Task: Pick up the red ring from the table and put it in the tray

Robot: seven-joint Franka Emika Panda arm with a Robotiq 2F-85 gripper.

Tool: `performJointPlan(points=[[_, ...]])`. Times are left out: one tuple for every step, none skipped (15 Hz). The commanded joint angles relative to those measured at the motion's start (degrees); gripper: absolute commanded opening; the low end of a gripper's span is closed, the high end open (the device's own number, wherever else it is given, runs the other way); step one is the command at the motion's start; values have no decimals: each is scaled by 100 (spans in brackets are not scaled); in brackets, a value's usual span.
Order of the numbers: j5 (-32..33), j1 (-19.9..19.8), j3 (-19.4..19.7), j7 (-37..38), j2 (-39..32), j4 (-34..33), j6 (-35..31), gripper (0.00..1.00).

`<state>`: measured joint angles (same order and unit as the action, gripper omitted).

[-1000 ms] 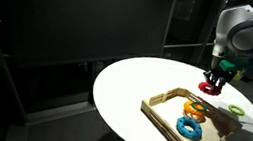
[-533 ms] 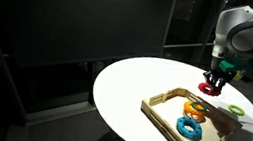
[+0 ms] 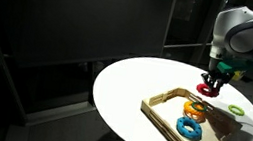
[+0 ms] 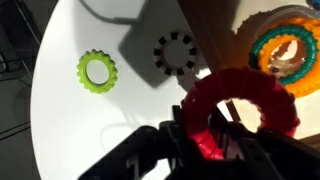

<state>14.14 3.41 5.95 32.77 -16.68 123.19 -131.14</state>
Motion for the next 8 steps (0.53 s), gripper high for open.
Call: performJointPlan(points=[[82, 159, -95, -65, 84, 67, -61, 10], [92, 211, -128, -83, 99, 79, -65, 10], [95, 263, -167, -108, 115, 97, -72, 10], [98, 312, -212, -146, 133, 126, -83, 10], [114, 362, -251, -177, 145, 157, -99, 10], [115, 405, -291, -214, 154, 178, -103, 10], [132, 457, -330, -239, 163, 211, -113, 10], [147, 503, -363, -276, 173, 241, -123, 10]])
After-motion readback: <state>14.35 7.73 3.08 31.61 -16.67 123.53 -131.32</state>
